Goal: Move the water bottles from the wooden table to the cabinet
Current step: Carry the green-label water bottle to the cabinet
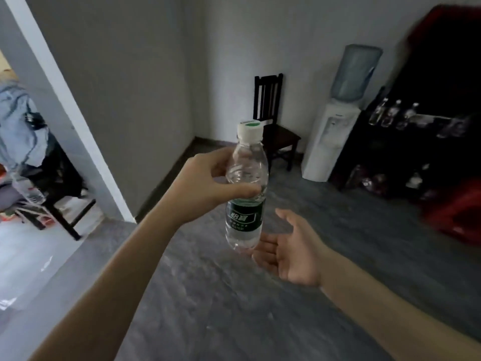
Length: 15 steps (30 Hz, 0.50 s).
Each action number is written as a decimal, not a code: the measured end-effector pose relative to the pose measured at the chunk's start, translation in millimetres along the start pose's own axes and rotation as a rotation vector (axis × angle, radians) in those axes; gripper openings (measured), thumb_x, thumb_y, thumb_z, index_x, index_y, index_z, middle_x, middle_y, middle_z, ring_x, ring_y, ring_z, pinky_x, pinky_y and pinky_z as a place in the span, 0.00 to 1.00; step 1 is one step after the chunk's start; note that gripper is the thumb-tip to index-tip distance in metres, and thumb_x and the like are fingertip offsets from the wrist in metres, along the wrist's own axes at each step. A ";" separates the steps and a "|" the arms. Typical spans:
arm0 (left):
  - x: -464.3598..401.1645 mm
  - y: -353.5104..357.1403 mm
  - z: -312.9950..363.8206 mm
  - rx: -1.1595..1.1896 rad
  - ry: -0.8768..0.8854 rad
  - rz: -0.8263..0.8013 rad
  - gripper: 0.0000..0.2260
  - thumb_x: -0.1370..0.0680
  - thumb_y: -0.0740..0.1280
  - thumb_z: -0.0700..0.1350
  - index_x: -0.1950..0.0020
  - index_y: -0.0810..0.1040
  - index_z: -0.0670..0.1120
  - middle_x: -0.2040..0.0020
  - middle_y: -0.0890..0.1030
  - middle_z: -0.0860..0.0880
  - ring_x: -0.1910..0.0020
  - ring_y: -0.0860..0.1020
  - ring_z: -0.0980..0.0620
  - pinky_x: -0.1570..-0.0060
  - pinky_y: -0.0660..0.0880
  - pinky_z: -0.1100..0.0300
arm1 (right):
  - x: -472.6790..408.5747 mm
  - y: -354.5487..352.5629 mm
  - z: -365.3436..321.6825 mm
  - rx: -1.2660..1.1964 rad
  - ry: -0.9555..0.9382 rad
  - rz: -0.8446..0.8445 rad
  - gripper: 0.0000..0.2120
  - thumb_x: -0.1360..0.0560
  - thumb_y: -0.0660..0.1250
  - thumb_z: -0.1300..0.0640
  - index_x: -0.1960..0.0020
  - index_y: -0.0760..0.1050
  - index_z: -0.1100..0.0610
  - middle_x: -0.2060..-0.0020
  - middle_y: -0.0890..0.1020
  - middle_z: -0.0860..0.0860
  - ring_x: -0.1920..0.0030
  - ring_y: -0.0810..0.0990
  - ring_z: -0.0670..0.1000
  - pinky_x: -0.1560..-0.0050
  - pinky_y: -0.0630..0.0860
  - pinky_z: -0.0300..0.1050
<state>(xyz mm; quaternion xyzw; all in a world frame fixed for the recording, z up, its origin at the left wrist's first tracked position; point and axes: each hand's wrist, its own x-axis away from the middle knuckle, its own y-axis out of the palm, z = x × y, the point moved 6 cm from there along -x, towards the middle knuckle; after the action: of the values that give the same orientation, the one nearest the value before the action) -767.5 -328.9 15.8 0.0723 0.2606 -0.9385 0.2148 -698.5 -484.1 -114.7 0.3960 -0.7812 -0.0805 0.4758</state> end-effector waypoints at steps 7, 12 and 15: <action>-44.2 57.0 30.1 0.023 0.046 -0.116 0.22 0.30 0.79 0.47 0.38 0.80 0.55 0.48 0.86 0.58 0.48 0.84 0.62 0.45 0.76 0.66 | 25.8 -54.8 -24.2 -0.164 -0.078 -0.030 0.37 0.23 0.57 0.37 0.34 0.73 0.70 0.39 0.80 0.65 0.48 0.83 0.59 0.49 0.74 0.44; -82.3 106.8 47.7 0.024 0.082 -0.152 0.22 0.30 0.79 0.47 0.38 0.80 0.56 0.48 0.86 0.57 0.47 0.84 0.60 0.40 0.78 0.57 | 39.4 -106.3 -54.4 -0.230 -0.121 0.023 0.36 0.23 0.58 0.38 0.35 0.74 0.70 0.38 0.80 0.65 0.50 0.84 0.59 0.50 0.75 0.46; -106.8 140.2 60.2 0.033 0.107 -0.161 0.23 0.30 0.79 0.47 0.37 0.80 0.54 0.47 0.86 0.56 0.46 0.84 0.58 0.39 0.79 0.53 | 51.5 -140.5 -80.1 -0.273 -0.148 0.027 0.35 0.23 0.57 0.38 0.35 0.73 0.70 0.40 0.81 0.65 0.44 0.82 0.60 0.49 0.75 0.45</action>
<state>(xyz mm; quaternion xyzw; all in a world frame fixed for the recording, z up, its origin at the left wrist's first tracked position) -611.4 -429.5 29.5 0.1046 0.2611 -0.9517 0.1235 -569.8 -594.4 -107.6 0.3100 -0.8013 -0.2085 0.4673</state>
